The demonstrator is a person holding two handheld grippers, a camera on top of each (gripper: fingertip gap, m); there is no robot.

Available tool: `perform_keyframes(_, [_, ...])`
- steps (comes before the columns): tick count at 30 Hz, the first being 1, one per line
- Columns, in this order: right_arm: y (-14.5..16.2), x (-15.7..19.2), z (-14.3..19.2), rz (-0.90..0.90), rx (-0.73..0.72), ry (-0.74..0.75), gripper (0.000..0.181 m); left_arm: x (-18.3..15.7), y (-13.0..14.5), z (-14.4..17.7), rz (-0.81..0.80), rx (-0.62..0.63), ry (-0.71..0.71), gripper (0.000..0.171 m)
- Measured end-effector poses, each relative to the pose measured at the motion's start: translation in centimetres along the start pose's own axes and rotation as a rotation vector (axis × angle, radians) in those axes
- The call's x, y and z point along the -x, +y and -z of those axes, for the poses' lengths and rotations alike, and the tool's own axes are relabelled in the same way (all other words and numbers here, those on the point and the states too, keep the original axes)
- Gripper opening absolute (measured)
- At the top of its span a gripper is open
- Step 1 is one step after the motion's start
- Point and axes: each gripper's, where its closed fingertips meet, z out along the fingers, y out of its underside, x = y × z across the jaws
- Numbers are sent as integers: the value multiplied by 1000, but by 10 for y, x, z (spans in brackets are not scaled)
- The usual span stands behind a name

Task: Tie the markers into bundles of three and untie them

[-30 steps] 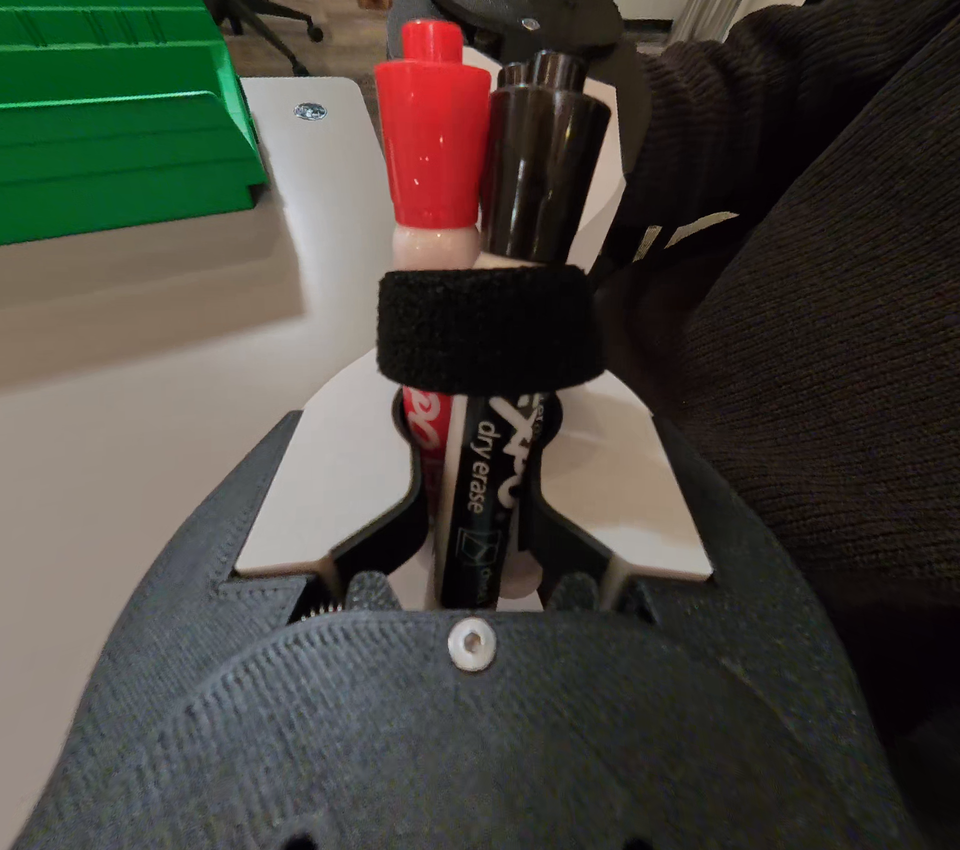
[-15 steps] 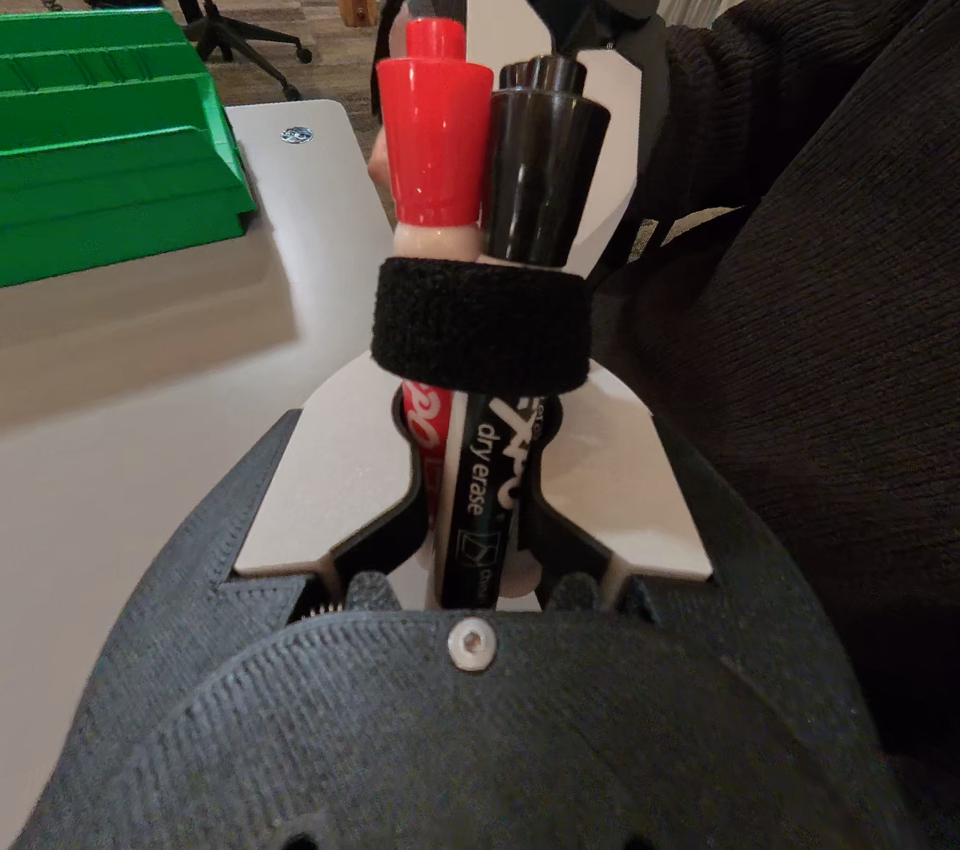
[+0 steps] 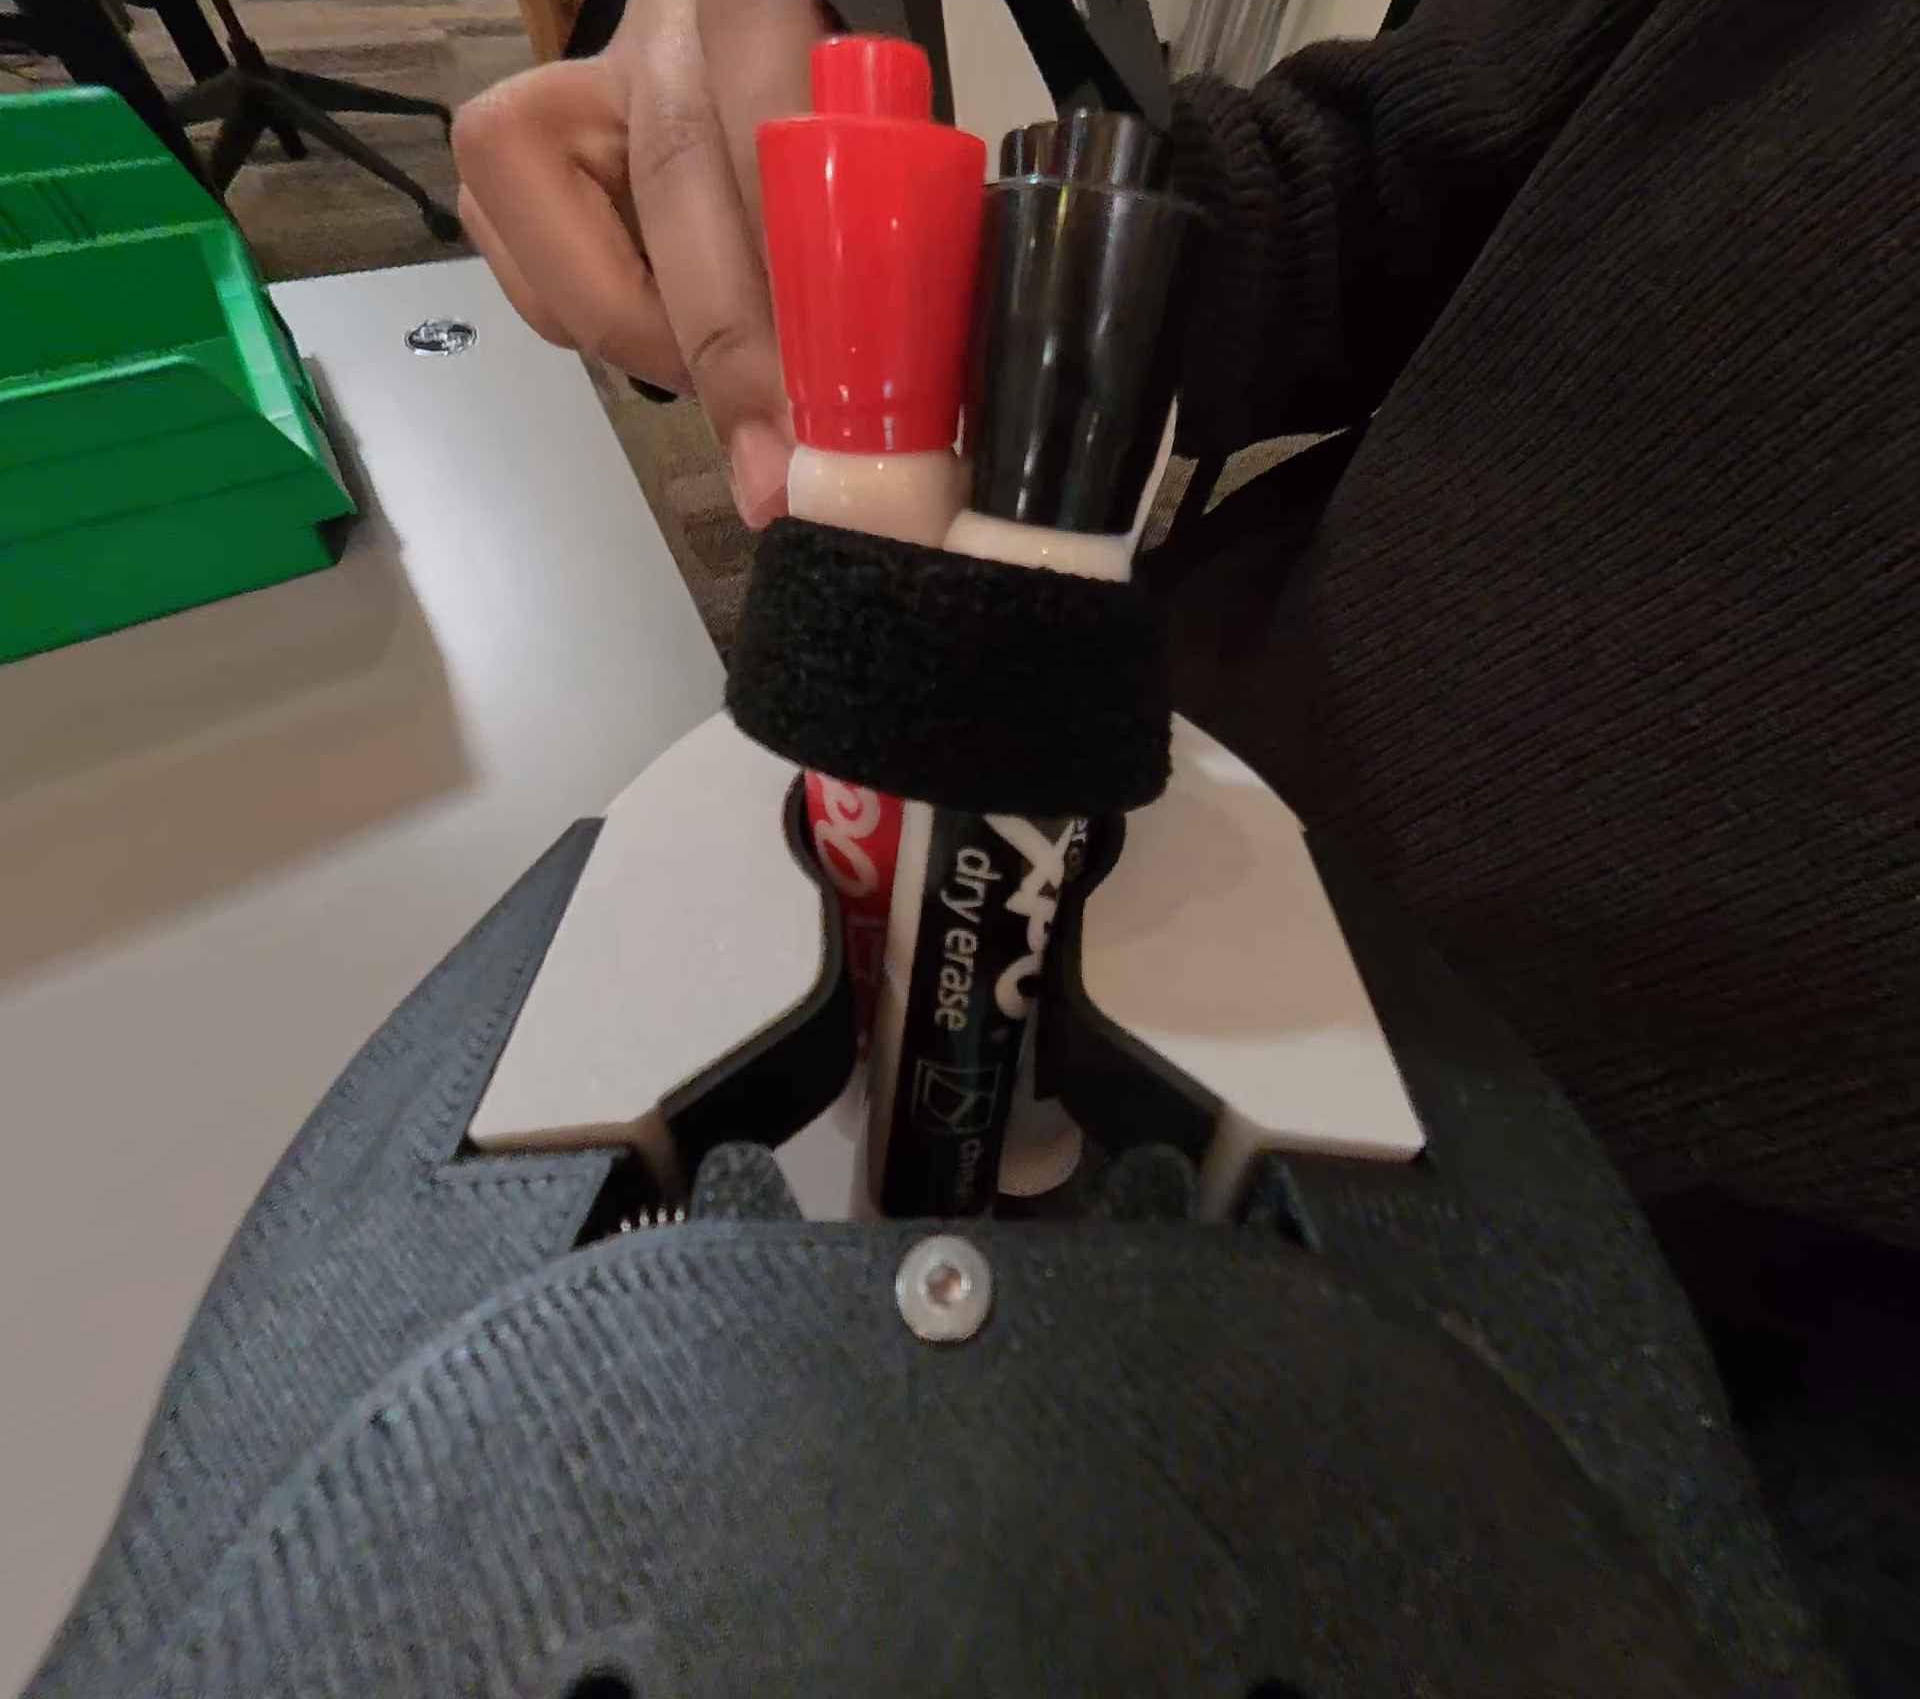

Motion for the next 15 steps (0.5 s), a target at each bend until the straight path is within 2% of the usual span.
perform_keyframes(5, [-10, -5, 2, 128, 15, 72, 2, -9, -11, 3, 11, -55, 56, 45])
perform_keyframes(15, [-19, -3, 5, 404, 125, 70, 2, -26, -16, 0, 60, -63, 172, 44])
